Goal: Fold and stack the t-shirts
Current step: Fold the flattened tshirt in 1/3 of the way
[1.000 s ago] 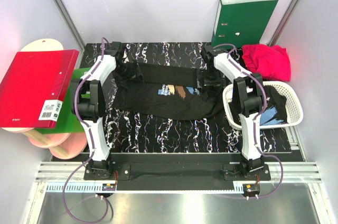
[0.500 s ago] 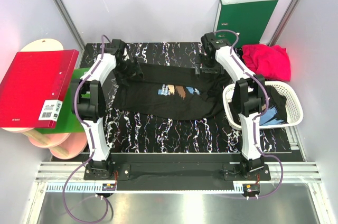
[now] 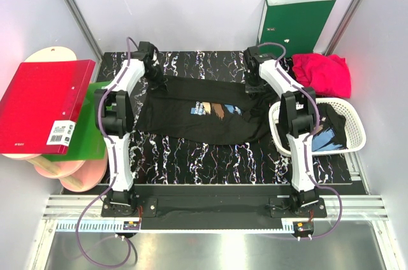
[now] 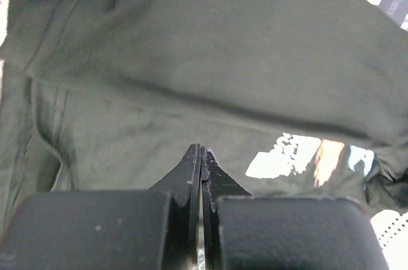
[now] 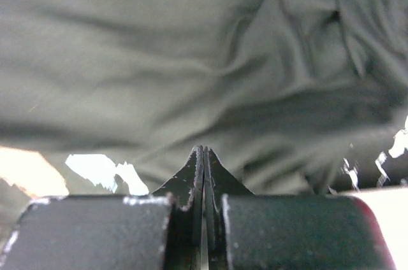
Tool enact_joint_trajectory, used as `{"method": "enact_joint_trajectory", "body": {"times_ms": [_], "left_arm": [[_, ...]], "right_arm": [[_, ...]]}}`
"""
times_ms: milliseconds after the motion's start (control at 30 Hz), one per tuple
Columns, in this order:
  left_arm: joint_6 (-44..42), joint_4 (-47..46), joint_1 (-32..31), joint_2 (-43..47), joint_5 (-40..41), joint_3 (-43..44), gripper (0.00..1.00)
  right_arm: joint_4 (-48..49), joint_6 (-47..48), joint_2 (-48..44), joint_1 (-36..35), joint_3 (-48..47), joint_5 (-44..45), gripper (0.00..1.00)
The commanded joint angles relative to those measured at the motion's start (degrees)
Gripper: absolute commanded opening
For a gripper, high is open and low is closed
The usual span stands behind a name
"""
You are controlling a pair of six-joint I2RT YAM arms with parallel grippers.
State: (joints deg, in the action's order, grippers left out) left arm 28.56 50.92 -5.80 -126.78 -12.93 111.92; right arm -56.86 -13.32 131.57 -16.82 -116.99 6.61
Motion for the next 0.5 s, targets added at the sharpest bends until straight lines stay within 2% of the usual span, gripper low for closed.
{"method": "enact_joint_trajectory", "body": {"times_ms": [0,200,467], "left_arm": [[0.98,-0.47,-0.35,-3.11,-0.87,3.92,0.00],[3.52,-0.64,-0.52,-9.79,-2.54,9.19,0.00],[7.30,-0.64,-0.44,-14.36,-2.72,14.46,0.00]], "right_arm": [[2.28,-0.92,4.83,0.56,-2.27,1.47,0.00],[0.35,-0.74,10.46,0.65,-7.98,4.28,0.00],[-2.99,0.40,19.15,0.65,-21.08,6.22,0.00]]}}
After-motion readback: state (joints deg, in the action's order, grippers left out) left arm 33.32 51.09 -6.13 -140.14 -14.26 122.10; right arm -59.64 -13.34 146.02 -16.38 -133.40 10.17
